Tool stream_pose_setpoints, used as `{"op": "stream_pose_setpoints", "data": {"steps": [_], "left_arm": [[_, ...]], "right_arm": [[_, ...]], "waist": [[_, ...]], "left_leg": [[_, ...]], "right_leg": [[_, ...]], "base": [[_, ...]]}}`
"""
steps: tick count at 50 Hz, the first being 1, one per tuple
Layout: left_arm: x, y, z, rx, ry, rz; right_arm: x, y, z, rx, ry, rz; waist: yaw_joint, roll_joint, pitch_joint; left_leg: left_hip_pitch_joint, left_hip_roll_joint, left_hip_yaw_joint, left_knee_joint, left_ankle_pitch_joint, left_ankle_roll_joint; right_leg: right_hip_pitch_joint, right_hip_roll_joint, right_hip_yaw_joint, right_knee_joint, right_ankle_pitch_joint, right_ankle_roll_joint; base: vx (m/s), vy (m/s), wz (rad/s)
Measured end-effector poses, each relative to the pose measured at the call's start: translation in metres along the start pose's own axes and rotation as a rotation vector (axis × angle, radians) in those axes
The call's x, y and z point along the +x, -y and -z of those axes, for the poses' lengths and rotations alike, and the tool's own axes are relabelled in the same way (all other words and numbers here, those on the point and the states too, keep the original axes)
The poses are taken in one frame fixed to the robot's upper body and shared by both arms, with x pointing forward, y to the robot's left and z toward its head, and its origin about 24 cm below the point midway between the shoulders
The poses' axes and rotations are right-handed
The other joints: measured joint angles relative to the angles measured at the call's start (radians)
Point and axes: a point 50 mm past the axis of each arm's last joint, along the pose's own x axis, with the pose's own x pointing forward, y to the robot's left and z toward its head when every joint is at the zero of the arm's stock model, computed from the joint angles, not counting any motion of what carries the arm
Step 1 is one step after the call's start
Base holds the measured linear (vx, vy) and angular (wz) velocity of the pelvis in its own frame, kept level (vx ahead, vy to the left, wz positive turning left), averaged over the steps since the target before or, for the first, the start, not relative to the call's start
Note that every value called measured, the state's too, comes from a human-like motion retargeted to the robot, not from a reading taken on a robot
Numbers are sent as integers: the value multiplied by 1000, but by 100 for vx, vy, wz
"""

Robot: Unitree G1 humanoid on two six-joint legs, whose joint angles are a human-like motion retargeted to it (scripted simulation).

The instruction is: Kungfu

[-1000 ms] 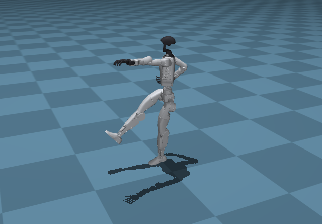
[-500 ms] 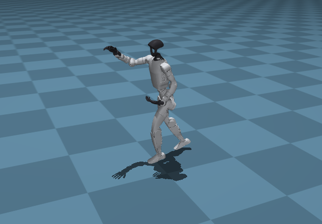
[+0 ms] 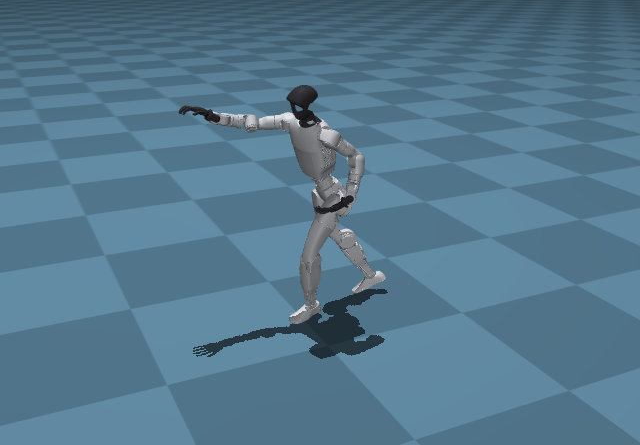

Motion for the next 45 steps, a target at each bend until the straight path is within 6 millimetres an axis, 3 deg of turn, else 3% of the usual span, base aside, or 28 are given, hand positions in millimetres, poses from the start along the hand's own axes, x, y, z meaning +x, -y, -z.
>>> {"op": "stream_pose_setpoints", "data": {"steps": [3,6,7,10,13,15,17,19,21,23,25,27,30,33,37,39,42,45], "left_arm": [[2,-25,-45,205,-21,-132],[16,-51,-103,520,-113,-297],[24,-57,-122,637,-161,-353],[54,-61,-173,928,-292,-503],[108,-36,-198,1040,-244,-489],[155,-3,-207,1100,-127,-431],[198,47,-217,1185,38,-326],[234,109,-225,1259,217,-173],[257,183,-229,1297,418,34],[260,262,-234,1293,634,268],[244,333,-237,1276,838,512],[218,383,-237,1285,1009,697],[187,424,-228,1342,1208,831],[167,436,-225,1354,1353,861],[152,441,-221,1204,1459,943],[156,438,-224,1195,1443,907],[170,423,-233,1201,1418,770],[200,382,-236,1227,1292,570]], "right_arm": [[-11,-33,-9,94,21,-89],[-27,-66,-12,186,38,-195],[-34,-77,-13,222,41,-226],[-55,-110,-26,389,79,-317],[-75,-129,-60,711,156,-352],[-87,-124,-95,989,293,-334],[-99,-104,-134,1257,444,-237],[-114,-78,-168,1478,578,-166],[-131,-49,-196,1639,757,-186],[-147,-16,-212,1742,956,-222],[-161,13,-222,1759,1152,-221],[-170,30,-226,1715,1271,-199],[-173,55,-224,1607,1413,-142],[-177,62,-226,1555,1446,-133],[-176,67,-228,1574,1460,-132],[-175,67,-228,1576,1463,-143],[-173,58,-228,1553,1425,-150],[-175,24,-229,1558,1294,-236]], "waist": [[-29,25,-33],[-37,64,-55],[-42,78,-62],[-81,118,-89],[-140,146,-93],[-169,169,-75],[-206,201,-50],[-260,237,-31],[-299,268,-8],[-304,287,22],[-296,297,49],[-298,311,62],[-330,332,61],[-379,367,34],[-440,411,13],[-459,419,11],[-452,423,-7],[-460,409,-43]], "left_leg": [[82,4,-30,-51,-34,-32],[176,12,-72,-130,-27,-58],[207,14,-89,-157,-21,-65],[299,5,-146,-227,-9,-79],[420,-21,-184,-321,11,-91],[509,-29,-185,-382,18,-111],[597,-23,-157,-431,22,-138],[663,-23,-149,-468,23,-158],[715,-31,-151,-496,27,-158],[764,-44,-141,-522,30,-151],[818,-61,-124,-548,26,-146],[868,-72,-118,-570,16,-144],[926,-90,-133,-590,0,-142],[953,-94,-179,-589,-18,-136],[974,-89,-237,-559,-45,-96],[997,-107,-275,-548,-56,-59],[1061,-125,-264,-555,-71,-50],[1138,-161,-268,-549,-33,-89]], "right_leg": [[-6,6,-9,65,215,12],[-46,36,-16,205,367,-34],[-68,50,-18,261,369,-48],[-154,95,-19,396,204,-42],[-258,170,82,431,99,-21],[-312,179,110,408,51,-48],[-359,169,110,347,28,-93],[-422,150,97,284,23,-146],[-495,133,91,231,36,-205],[-568,132,104,186,74,-250],[-637,139,115,147,114,-280],[-695,144,105,115,131,-296],[-765,126,48,84,162,-274],[-830,107,35,92,189,-275],[-871,95,81,86,221,-348],[-854,97,115,52,230,-376],[-794,118,144,4,264,-429],[-662,126,166,15,400,-363]], "base": [[43,8,-41],[44,7,-17],[45,2,16],[49,-3,48],[45,0,60],[37,11,37],[32,13,47],[33,15,81],[29,16,61],[25,14,-10],[33,10,-43],[40,5,-26],[56,-7,18],[60,-11,63],[67,-21,82],[72,-25,55],[88,-25,5],[101,-33,23]]}}
